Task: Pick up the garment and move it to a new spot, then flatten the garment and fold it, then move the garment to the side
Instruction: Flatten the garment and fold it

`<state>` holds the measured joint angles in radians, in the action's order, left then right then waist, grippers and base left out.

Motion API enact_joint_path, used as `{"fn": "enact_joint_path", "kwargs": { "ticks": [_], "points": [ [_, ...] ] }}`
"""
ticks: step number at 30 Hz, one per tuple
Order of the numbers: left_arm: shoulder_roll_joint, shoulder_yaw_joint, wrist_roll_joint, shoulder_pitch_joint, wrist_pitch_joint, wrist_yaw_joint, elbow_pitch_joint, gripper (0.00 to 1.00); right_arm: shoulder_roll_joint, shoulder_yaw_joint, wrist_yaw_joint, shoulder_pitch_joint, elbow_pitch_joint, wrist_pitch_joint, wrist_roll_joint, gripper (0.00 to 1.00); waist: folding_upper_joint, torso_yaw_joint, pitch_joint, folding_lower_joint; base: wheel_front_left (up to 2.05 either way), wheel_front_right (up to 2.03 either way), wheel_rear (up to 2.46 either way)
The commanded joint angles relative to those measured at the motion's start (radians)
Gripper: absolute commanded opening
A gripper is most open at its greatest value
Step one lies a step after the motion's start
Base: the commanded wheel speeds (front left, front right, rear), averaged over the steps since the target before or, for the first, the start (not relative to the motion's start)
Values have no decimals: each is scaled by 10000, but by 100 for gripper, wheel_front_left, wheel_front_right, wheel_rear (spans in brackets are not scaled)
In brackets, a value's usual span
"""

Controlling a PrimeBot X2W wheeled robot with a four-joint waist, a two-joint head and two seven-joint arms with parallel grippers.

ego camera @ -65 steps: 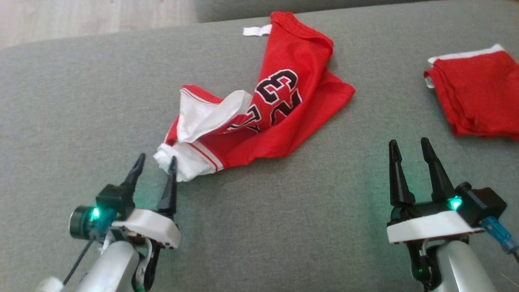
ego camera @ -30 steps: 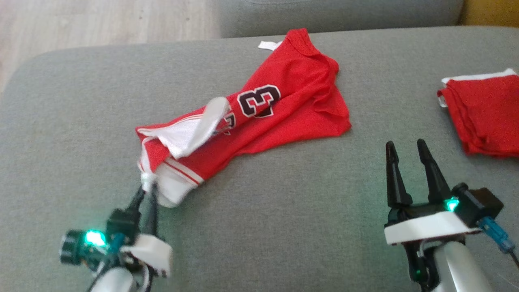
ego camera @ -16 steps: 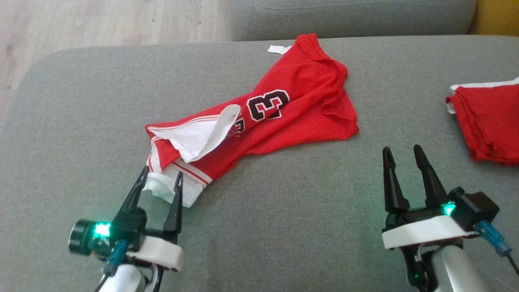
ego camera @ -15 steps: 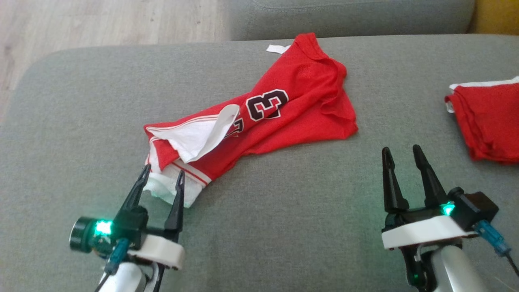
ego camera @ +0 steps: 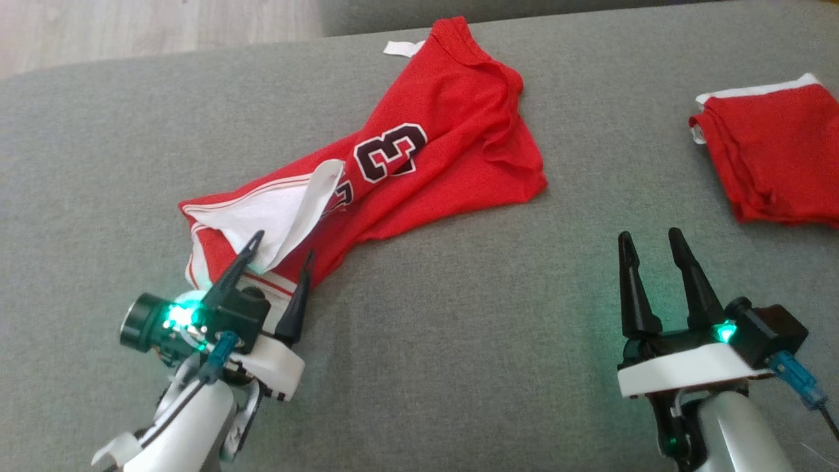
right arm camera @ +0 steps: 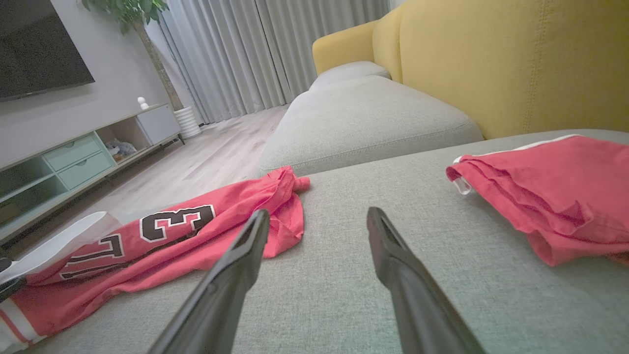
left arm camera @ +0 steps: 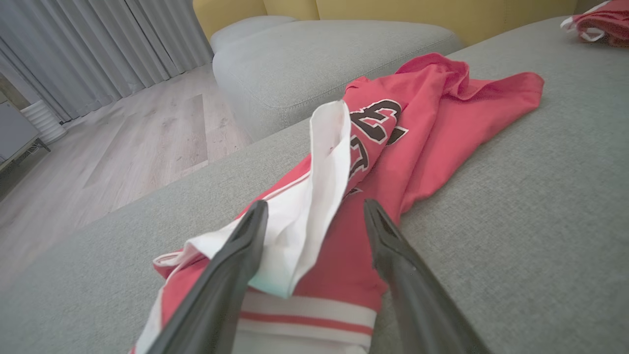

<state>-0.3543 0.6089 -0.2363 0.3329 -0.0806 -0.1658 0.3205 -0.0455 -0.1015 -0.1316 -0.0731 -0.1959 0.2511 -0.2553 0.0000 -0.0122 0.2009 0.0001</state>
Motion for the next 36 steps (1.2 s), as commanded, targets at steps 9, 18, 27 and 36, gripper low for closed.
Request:
{"fn": "enact_joint_path", "kwargs": {
  "ticks": [9,18,27,36],
  "points": [
    [-327,-427,-45,695,-183,27,-49,0,-47,-188,9,-408,325,107,-47,100,0,-124,127,-1,0,0,0],
    [-591,-806,-458,1163,-317,279,-537,0,-47,-285,9,-469,286,107,-126,100,0,-186,68,-1,0,0,0],
    [-2064,-2041,-1020,4263,826,1288,-185,0,-47,-746,9,-875,392,107,-223,100,0,-804,696,-1,0,0,0],
    [-3187,-2489,-375,8074,1177,1590,2659,0,-47,-1446,9,-1452,589,107,-518,100,0,-2082,1951,-1,0,0,0]
  ]
}}
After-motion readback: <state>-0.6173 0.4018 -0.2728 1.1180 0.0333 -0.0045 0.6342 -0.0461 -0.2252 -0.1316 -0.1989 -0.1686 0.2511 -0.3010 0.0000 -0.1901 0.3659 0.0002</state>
